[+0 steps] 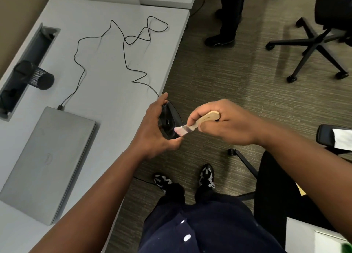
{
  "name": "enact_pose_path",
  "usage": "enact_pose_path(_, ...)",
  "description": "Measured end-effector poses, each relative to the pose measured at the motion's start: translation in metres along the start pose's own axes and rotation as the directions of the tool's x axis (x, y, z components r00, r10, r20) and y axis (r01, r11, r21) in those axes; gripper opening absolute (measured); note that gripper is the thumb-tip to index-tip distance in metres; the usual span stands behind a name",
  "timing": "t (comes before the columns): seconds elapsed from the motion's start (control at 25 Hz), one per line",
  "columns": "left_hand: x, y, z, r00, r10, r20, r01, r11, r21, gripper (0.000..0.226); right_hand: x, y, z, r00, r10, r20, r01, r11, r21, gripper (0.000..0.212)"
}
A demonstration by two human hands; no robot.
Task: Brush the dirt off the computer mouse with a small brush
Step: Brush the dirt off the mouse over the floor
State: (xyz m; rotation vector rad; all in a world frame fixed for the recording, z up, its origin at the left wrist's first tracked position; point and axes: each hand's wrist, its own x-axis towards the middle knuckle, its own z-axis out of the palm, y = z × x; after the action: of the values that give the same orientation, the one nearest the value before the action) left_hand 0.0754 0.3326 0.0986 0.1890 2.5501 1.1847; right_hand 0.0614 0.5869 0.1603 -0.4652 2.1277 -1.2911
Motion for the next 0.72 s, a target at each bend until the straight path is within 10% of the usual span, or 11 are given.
enact_pose_path(0.52, 0.000, 0.002, 0.003, 1.000, 0.017, -0.010, -0.016, 1.000, 0.019, 0.131, 0.004, -0.007, 0.010, 1.000, -0.015, -0.014, 0.014, 1.000, -0.027, 0.015)
enact_pose_path(0.72, 0.000, -0.002, 0.003, 1.000, 0.016, -0.009, -0.016, 0.999, 0.028, 0.129, 0.003, -0.006, 0.013, 0.947, -0.140, -0.289, 0.110, 0.987, -0.119, 0.013)
